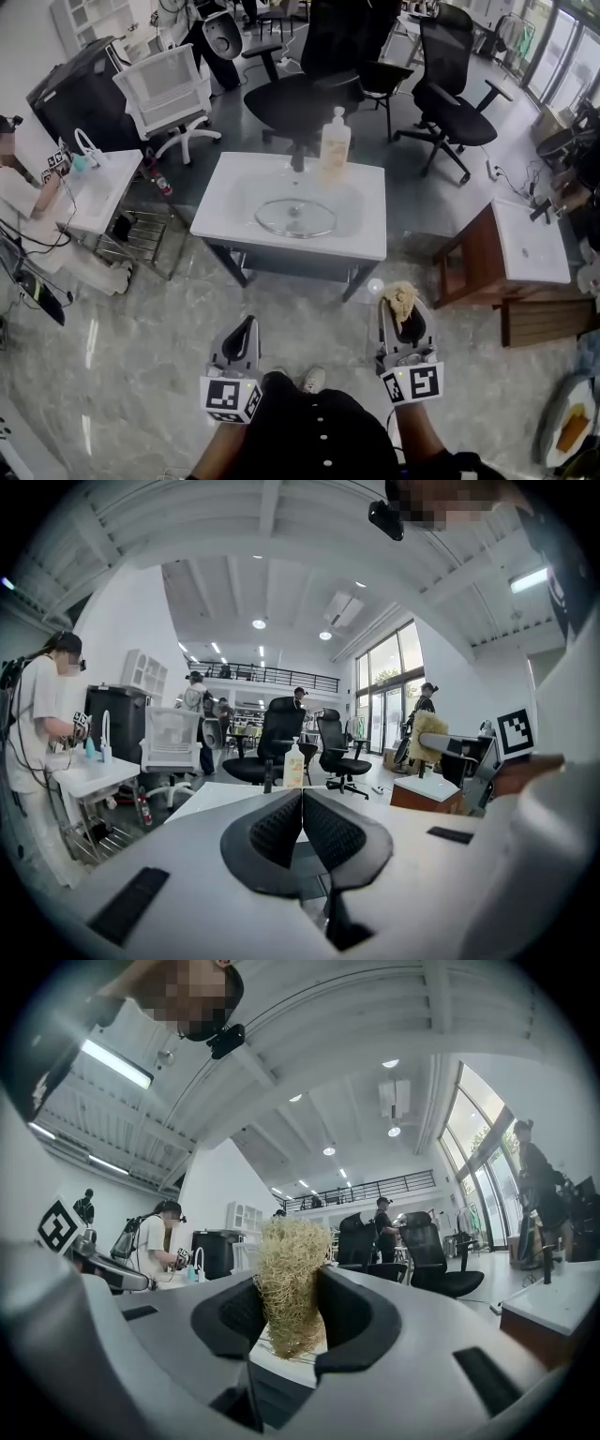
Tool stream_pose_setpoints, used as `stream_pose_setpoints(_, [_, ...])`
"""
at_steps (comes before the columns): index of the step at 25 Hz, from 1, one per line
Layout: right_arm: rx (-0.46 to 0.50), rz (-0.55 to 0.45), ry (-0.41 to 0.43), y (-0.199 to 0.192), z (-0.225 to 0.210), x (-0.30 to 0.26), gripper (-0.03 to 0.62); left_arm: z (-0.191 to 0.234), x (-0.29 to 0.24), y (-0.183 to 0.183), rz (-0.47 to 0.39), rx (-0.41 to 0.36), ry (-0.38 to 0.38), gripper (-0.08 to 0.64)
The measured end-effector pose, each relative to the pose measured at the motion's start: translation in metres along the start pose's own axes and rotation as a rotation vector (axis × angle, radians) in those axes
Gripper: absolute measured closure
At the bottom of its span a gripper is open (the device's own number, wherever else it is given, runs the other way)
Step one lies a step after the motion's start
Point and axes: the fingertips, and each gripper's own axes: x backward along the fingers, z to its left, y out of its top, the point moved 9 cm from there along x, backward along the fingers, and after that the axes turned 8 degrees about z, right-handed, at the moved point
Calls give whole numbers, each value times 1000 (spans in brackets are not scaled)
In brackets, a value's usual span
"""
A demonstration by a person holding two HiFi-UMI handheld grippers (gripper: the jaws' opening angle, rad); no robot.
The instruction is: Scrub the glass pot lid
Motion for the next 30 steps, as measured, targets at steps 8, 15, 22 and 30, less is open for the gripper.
stream_pose_setpoints(8, [-14,29,-11,-12,-15,-18,440,7,-28,0,21,15,2,534])
stream_pose_setpoints(15, [6,36,-31,-8,-30,-60,440,25,-75,16,10,16,-28,534])
stream_pose_setpoints(22, [22,39,-30,-2,-38,-124,440,62,-127,41,-6,24,-35,534])
stream_pose_setpoints(30, [49,30,-32,9,-48,-198,440,103,-188,69,-23,29,-49,534])
